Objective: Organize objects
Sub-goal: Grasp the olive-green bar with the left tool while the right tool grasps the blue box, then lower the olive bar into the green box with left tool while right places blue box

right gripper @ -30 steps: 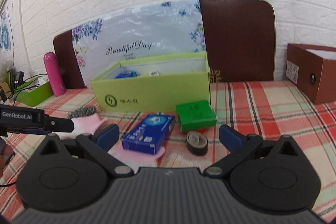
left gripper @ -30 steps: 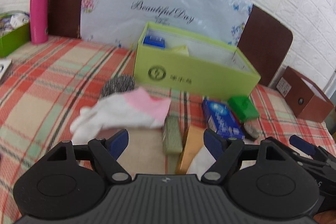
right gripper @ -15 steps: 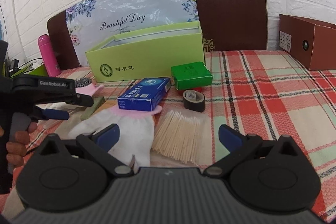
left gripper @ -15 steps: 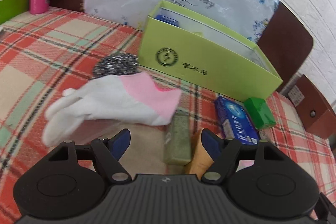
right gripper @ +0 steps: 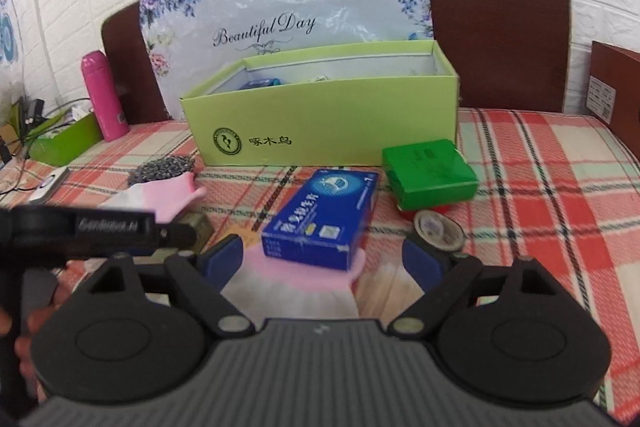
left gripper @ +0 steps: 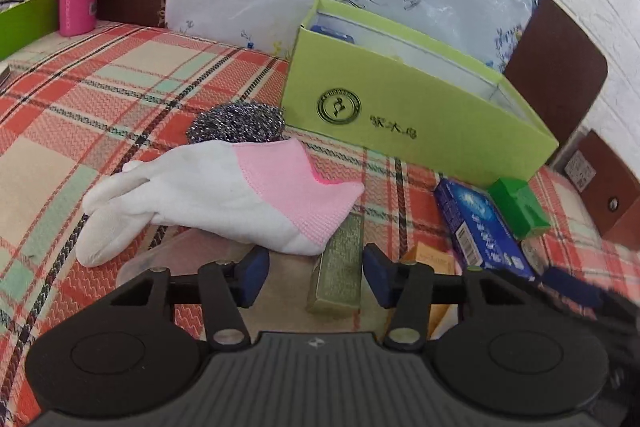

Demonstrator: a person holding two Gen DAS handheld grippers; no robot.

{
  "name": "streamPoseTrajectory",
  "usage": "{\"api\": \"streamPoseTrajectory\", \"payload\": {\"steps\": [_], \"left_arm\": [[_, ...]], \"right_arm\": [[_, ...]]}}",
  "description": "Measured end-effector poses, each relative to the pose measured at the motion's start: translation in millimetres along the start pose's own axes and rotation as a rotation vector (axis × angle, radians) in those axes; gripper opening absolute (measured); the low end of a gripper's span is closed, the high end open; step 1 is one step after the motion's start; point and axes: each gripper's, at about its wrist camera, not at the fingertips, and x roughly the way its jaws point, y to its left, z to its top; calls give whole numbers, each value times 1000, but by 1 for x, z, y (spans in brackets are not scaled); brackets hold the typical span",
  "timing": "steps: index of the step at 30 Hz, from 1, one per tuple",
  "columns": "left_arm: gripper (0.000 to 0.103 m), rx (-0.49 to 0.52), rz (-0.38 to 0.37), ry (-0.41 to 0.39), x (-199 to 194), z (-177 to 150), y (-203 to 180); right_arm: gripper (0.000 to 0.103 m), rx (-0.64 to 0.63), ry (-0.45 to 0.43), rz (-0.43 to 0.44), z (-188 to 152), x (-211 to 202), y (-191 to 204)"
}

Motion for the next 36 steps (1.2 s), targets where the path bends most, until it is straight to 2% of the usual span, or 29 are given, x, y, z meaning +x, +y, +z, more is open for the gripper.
{"api": "streamPoseTrajectory", "payload": {"steps": [2,4,6,8,11,14,19,30,36], "left_arm": [[55,45,7,-4,1,-1,-5],[55,40,6,-3,2,-2,-3],[47,36,5,-2,1,-1,0],[24,48,-13,13,0,0,2],[24,54,-34,35,-8,-1,4],[24,105,-71,55,-27,-12,1],[25,146,-99,89,-45,-36,0],[28,142,-77,86,-38,-37,0],[28,141,-80,78,-35,-35,-1]], "right_arm": [[88,0,15,-14,6,15,3],[84,3,30,-32,10,27,5],[65,8,43,-33,10,35,5],[61,14,40,-29,8,34,1],[59,12,-16,-8,8,10,-4],[58,-28,-47,35,6,-24,-9],[58,-50,32,103,-17,-63,-25],[61,-5,67,47,-34,-48,-28],[64,136,90,72,-37,-42,-47]]}}
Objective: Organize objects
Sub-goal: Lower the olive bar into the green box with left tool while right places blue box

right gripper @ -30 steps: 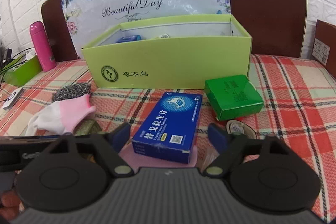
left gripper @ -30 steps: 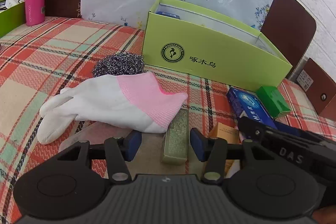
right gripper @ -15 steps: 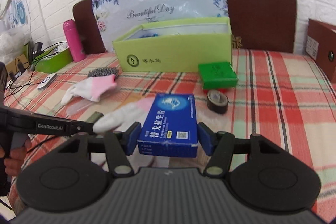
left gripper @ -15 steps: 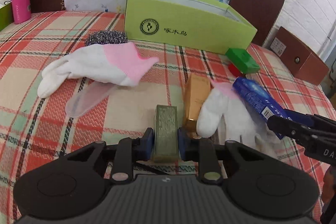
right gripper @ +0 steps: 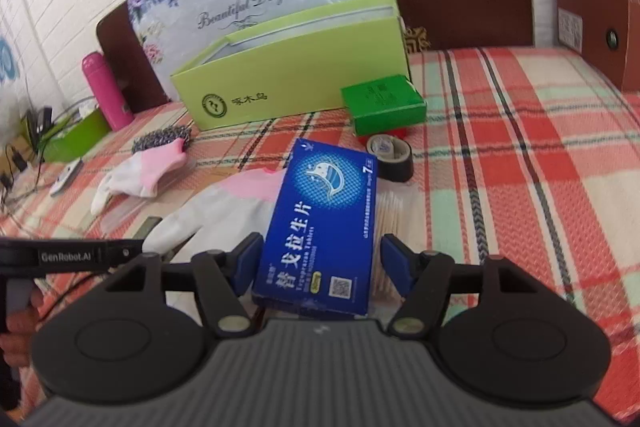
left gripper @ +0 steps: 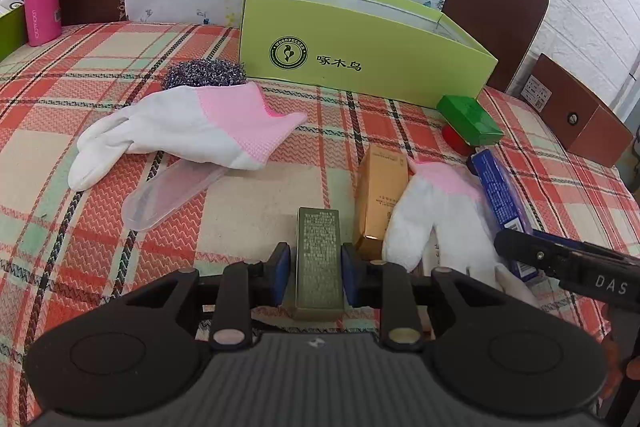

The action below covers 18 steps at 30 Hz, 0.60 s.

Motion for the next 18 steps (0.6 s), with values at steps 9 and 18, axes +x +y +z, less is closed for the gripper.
{"api": "streamPoseTrajectory", "payload": {"steps": [9,18], "left_arm": [[24,20,6,-8,-1,1,-2],[24,67,-81,-93,-30,31,-13]], "right_arm": [[58,-39,-13,-23,2,4,6],[56,-83,-128,-29,34,-30,8]]}}
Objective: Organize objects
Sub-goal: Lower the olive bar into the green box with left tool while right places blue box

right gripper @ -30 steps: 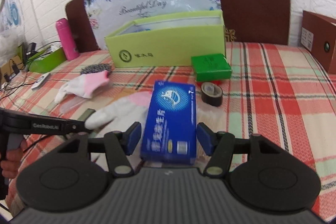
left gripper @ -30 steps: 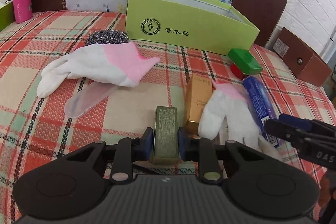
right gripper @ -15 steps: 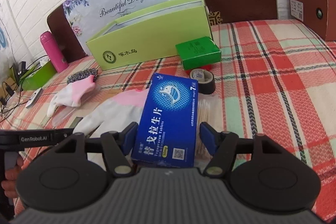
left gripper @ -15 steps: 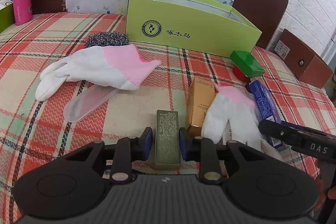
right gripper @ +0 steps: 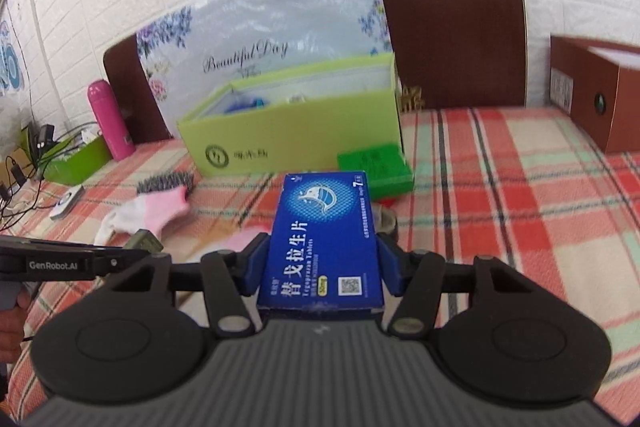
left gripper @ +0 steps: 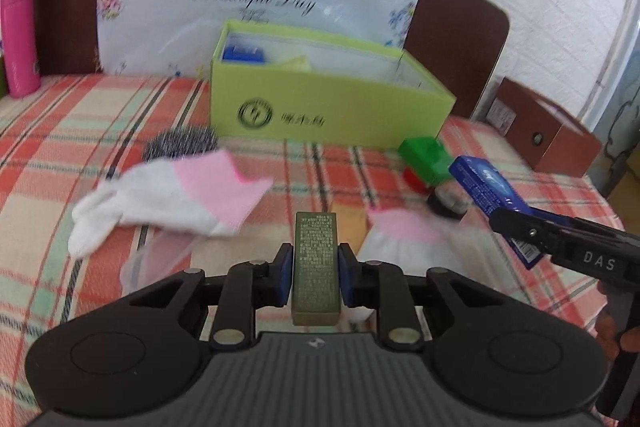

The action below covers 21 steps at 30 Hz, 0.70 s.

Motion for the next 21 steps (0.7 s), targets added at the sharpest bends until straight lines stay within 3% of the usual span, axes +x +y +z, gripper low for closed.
{"api": "streamPoseTrajectory", "payload": {"steps": [9,21], "left_arm": [[24,38,-34,-113,1,60,-14],[24,28,3,-164,56,155,1]], "right_arm": [[56,-68,-97,31,51,16,9],[56,-178,-151,15,124,100,32]]}}
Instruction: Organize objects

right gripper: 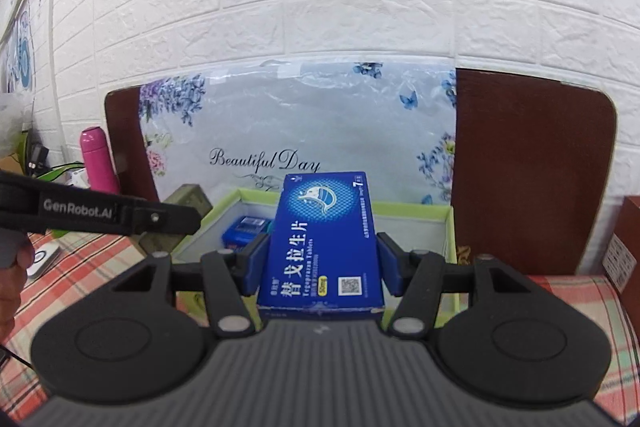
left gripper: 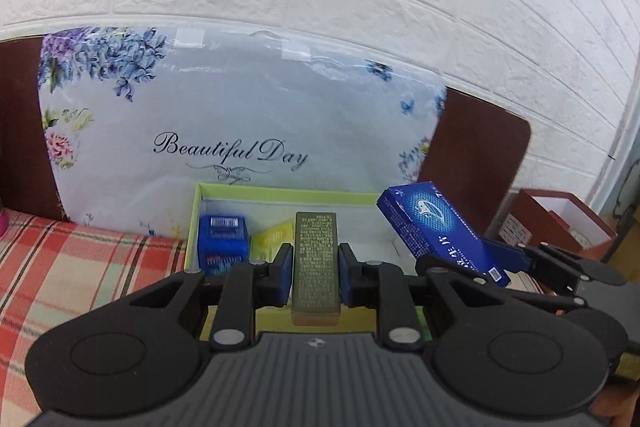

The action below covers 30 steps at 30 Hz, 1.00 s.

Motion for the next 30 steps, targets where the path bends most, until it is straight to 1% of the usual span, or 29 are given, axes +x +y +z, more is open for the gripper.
{"api": "streamPoseTrajectory", "payload": {"steps": [4,8,9,10,11,12,13,15,16,17,18,20,23,25,28,30], "left_arm": [[24,1,27,15,28,12,10],[24,11,49,31,56,11,20],[36,18,52,34,62,8,23],[66,20,66,51,68,5,27],[74,20,95,66,72,0,30],[74,27,119,63,71,-6,32],[74,39,121,55,68,-11,34],[74,52,110,33,57,-20,36],[74,52,104,23,52,-23,37],[74,50,104,16,47,-26,35],[74,49,109,13,41,-27,33],[74,34,123,22,32,-29,30],[74,1,108,39,14,-31,23],[74,-13,99,34,-2,-34,18],[74,-4,100,30,-28,-44,8],[75,-3,91,25,-44,-56,2]], "right_arm": [[56,-6,9,-21,10,36,-2],[57,-11,33,-31,11,71,-2],[57,-12,46,-22,8,81,-2],[65,-18,70,-6,5,91,-3],[82,-27,101,0,1,99,-4],[84,-38,123,-13,-4,103,-3],[84,-52,122,-23,-9,102,-4],[87,-71,62,-57,-20,85,-4],[96,-67,24,-70,-24,74,-4],[103,-54,-7,-81,-28,65,-6],[103,-37,-28,-92,-31,56,-8],[103,-9,-27,-87,-35,43,-11],[103,17,-19,-90,-34,24,-14],[103,35,-18,-92,-31,9,-16],[103,76,-31,-70,-29,-20,-20],[103,114,-42,-66,-33,-42,-23]]}}
